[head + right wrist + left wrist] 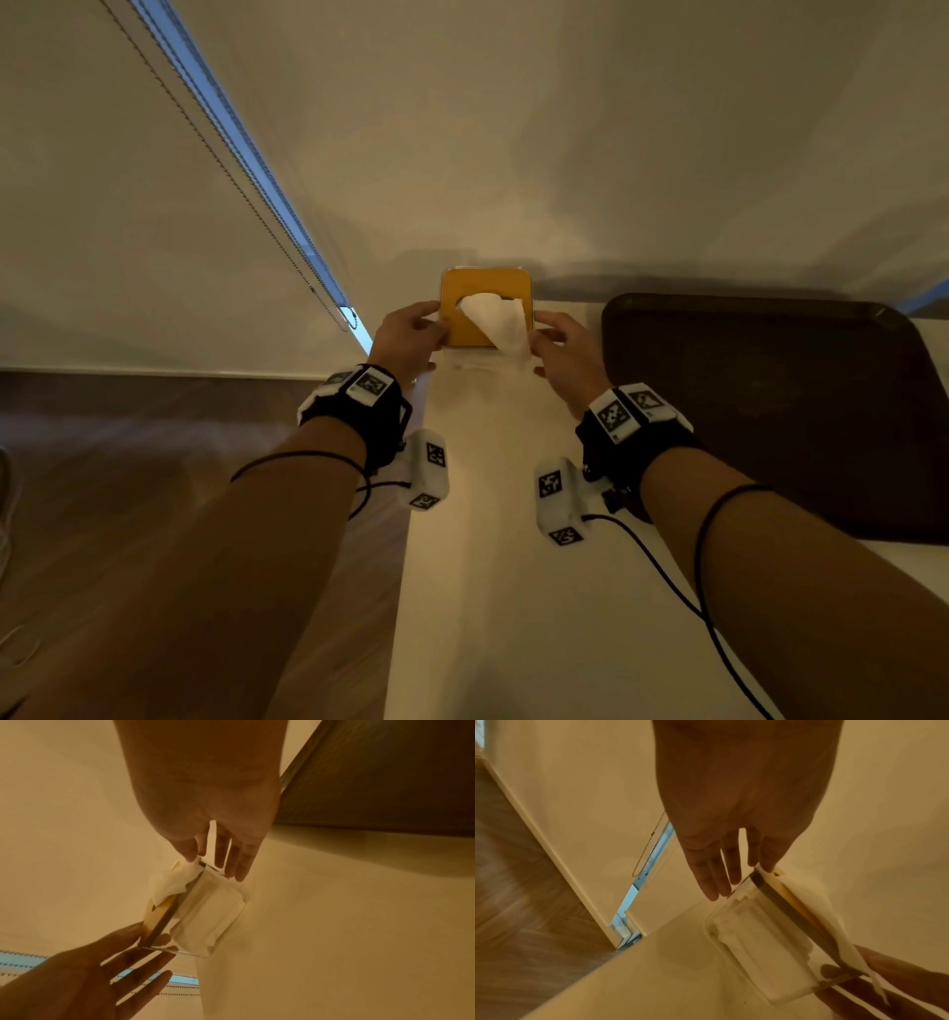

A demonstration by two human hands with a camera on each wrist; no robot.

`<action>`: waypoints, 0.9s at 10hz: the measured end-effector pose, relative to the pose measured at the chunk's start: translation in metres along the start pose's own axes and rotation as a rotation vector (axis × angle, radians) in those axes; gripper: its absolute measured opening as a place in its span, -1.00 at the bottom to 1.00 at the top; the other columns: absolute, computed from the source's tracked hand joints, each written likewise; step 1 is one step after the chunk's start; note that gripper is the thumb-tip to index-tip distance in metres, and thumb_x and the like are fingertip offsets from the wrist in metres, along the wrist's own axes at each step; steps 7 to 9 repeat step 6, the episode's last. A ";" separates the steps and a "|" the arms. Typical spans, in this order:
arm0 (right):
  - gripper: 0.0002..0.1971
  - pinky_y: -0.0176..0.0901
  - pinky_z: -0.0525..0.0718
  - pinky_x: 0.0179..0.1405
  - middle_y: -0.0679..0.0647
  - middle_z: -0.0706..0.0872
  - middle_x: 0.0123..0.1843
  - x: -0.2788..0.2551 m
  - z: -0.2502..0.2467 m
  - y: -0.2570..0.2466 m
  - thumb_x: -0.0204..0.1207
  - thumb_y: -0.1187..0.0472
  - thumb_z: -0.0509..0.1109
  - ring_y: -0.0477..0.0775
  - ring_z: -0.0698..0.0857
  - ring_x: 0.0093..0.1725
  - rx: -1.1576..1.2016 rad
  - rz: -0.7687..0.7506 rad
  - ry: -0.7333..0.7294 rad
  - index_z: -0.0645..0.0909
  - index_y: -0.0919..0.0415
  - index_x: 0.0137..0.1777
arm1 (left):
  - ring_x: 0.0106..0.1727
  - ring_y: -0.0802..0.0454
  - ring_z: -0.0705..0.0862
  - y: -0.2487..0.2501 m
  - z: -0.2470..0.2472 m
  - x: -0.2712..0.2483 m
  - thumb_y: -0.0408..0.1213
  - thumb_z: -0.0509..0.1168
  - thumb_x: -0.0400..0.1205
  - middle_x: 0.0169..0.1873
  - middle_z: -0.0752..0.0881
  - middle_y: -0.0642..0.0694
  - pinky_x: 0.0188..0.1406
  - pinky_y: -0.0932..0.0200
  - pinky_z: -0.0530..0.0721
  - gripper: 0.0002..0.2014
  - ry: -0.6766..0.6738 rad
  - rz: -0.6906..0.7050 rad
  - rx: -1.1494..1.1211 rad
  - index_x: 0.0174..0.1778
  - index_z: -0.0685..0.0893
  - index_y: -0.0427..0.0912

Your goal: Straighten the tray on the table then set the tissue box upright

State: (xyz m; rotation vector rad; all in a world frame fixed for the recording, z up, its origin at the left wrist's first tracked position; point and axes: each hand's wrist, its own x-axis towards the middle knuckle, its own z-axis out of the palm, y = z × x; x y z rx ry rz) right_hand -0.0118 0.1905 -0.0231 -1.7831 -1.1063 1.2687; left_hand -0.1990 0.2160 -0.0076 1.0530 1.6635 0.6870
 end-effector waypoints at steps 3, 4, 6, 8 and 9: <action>-0.66 0.25 0.69 0.27 0.11 0.69 0.25 0.003 0.004 0.004 0.59 0.20 0.32 0.14 0.67 0.23 -0.004 -0.029 0.023 0.60 0.08 0.36 | 0.20 -0.18 0.74 -0.002 -0.002 0.006 -0.27 0.27 0.60 0.15 0.76 -0.26 0.03 -0.15 0.78 -0.51 -0.014 -0.009 0.002 0.50 0.51 -0.09; -0.66 0.25 0.70 0.26 0.12 0.69 0.26 0.001 0.005 0.004 0.59 0.19 0.32 0.14 0.67 0.23 -0.003 -0.024 0.021 0.60 0.08 0.37 | 0.21 -0.18 0.74 -0.002 -0.003 0.005 -0.27 0.27 0.60 0.15 0.76 -0.26 0.05 -0.19 0.78 -0.51 -0.030 -0.016 0.010 0.50 0.51 -0.09; -0.60 0.16 0.65 0.30 0.00 0.61 0.19 -0.007 -0.008 0.004 0.61 0.06 0.30 0.11 0.64 0.28 0.029 0.022 0.019 0.51 0.06 0.44 | 0.12 -0.15 0.70 -0.009 -0.011 0.002 -0.22 0.27 0.63 0.15 0.69 -0.20 0.04 -0.11 0.73 -0.53 0.036 -0.039 -0.106 0.50 0.49 -0.14; -0.60 0.16 0.65 0.30 0.00 0.61 0.19 -0.007 -0.008 0.004 0.61 0.06 0.30 0.11 0.64 0.28 0.029 0.022 0.019 0.51 0.06 0.44 | 0.12 -0.15 0.70 -0.009 -0.011 0.002 -0.22 0.27 0.63 0.15 0.69 -0.20 0.04 -0.11 0.73 -0.53 0.036 -0.039 -0.106 0.50 0.49 -0.14; -0.60 0.16 0.65 0.30 0.00 0.61 0.19 -0.007 -0.008 0.004 0.61 0.06 0.30 0.11 0.64 0.28 0.029 0.022 0.019 0.51 0.06 0.44 | 0.12 -0.15 0.70 -0.009 -0.011 0.002 -0.22 0.27 0.63 0.15 0.69 -0.20 0.04 -0.11 0.73 -0.53 0.036 -0.039 -0.106 0.50 0.49 -0.14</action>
